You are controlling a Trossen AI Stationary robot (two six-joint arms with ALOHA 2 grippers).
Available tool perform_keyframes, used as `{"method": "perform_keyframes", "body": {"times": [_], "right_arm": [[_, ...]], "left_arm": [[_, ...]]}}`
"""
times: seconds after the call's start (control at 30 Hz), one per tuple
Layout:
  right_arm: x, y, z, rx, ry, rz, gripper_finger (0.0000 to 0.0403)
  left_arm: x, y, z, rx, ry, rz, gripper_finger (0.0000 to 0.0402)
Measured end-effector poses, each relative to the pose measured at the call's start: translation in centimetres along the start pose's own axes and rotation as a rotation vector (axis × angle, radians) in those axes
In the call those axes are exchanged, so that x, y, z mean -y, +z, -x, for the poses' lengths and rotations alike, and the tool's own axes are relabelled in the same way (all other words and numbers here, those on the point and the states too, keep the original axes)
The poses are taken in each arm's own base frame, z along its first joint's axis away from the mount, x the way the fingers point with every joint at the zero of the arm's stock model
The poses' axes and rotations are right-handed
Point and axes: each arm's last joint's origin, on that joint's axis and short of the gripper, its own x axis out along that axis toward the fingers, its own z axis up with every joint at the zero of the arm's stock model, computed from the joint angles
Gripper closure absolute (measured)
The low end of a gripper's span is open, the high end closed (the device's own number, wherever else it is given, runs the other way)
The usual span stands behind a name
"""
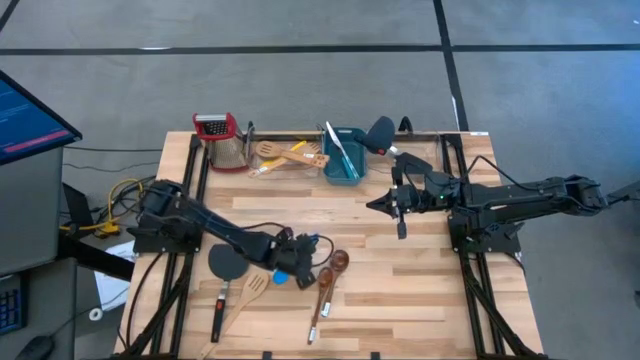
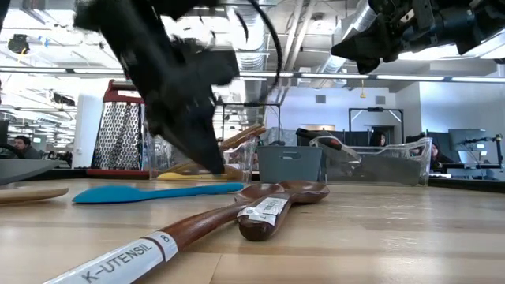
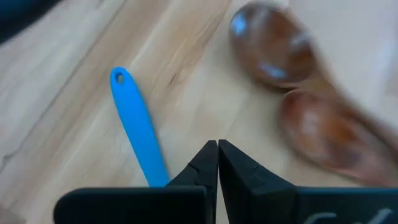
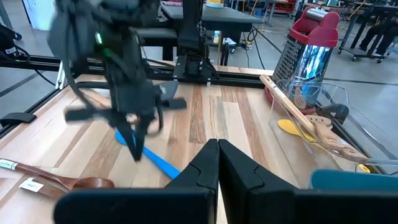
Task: Pick & Place Kitchen Items
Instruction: Put the blue serving spoon into the left transparent bin
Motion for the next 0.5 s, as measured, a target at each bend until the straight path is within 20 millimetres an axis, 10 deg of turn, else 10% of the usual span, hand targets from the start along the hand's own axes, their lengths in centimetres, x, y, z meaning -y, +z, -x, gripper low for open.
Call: {"method": "perform_keyframes", "body": {"times": [0.5], "right_arm": [[0.0, 0.0, 0.0, 0.000, 0.000, 0.000, 0.0401]], "left_arm": [[1.9, -1.8, 7.3, -0.029, -0.094, 0.160, 0.0401]]}}
